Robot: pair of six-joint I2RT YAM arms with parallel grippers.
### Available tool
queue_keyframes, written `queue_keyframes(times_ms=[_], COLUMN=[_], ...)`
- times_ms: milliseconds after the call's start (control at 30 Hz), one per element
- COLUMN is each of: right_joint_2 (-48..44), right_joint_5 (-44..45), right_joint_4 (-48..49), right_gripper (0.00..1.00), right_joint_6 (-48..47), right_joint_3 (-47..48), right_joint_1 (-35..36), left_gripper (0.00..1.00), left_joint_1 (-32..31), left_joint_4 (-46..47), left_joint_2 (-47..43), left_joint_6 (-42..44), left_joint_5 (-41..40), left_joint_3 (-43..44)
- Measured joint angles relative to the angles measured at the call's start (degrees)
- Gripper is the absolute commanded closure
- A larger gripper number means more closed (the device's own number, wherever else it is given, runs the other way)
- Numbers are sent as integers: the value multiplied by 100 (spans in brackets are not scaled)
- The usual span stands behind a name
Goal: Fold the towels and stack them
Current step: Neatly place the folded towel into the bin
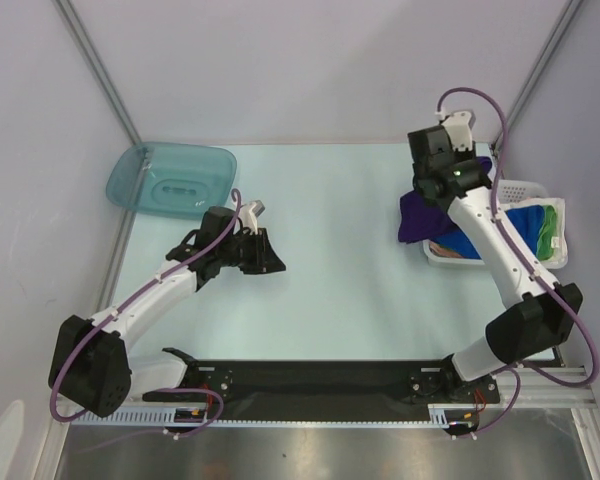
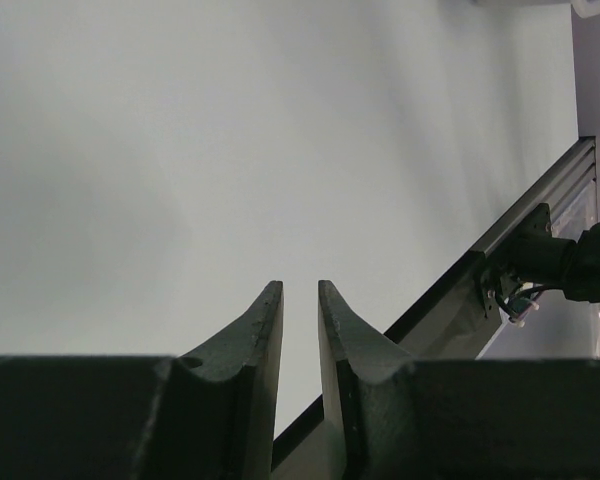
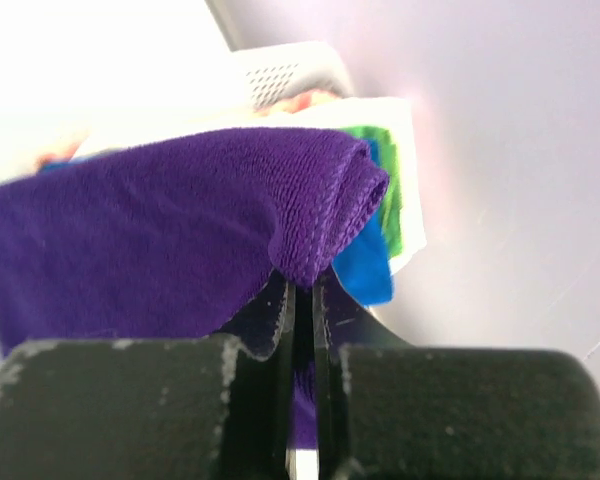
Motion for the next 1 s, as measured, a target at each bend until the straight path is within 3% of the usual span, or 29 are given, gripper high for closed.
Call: queue_keyframes(times_ms=[400, 433, 500, 533, 600, 633, 733, 1000], right_joint_2=[-573, -579, -579, -577, -562, -531, -352, -321], right_joint_5=[-1213, -1316, -1510, -1622, -1759, -1834, -2061, -2924], right_joint_4=[599, 632, 756, 811, 894, 911, 901, 1038], right_gripper=[98, 95, 73, 54, 39, 23, 3, 0], right_joint_6=[-337, -328, -229, -164, -57, 44, 396, 1097], right_joint_3=[-142, -186, -345, -470, -706, -837, -1080, -1434], right_joint_1=[-1834, -1943, -2107, -2184, -2295, -2374, -2610, -2771], left_gripper=[75, 75, 75, 75, 75, 75, 75, 75], left_joint_1=[0, 0, 0, 0, 0, 0, 0, 0], left_joint_4=[37, 39, 44, 44, 48, 48, 63, 133], left_joint_2=[2, 2, 2, 2, 2, 2, 7, 44], left_joint_6=[0, 0, 0, 0, 0, 0, 0, -2], left_joint_5=[7, 9, 22, 24, 24, 24, 24, 24], left_joint_3=[-66, -66, -66, -68, -74, -74, -74, -74])
